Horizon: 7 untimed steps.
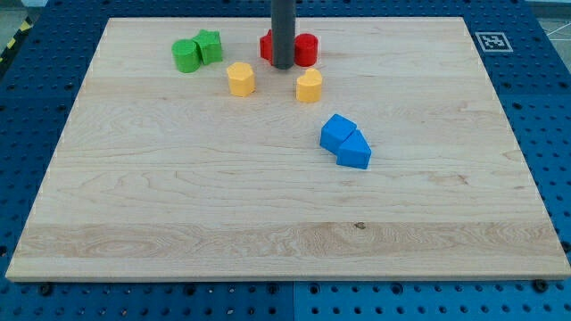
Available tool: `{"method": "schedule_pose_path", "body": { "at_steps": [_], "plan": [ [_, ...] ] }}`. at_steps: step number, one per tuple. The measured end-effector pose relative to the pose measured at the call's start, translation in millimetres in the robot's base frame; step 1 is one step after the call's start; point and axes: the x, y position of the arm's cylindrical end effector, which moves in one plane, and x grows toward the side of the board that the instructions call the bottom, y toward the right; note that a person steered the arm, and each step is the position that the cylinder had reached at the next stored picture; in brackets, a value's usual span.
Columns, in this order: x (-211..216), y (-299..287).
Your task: Push the yellow hexagon closer to the yellow heart
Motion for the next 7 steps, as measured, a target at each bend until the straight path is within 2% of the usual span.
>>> {"method": "schedule_pose_path", "body": {
  "at_steps": [1, 3, 6, 7],
  "plan": [
    [29, -29],
    [24, -68],
    [64, -107],
    [63, -113]
  ]
}}
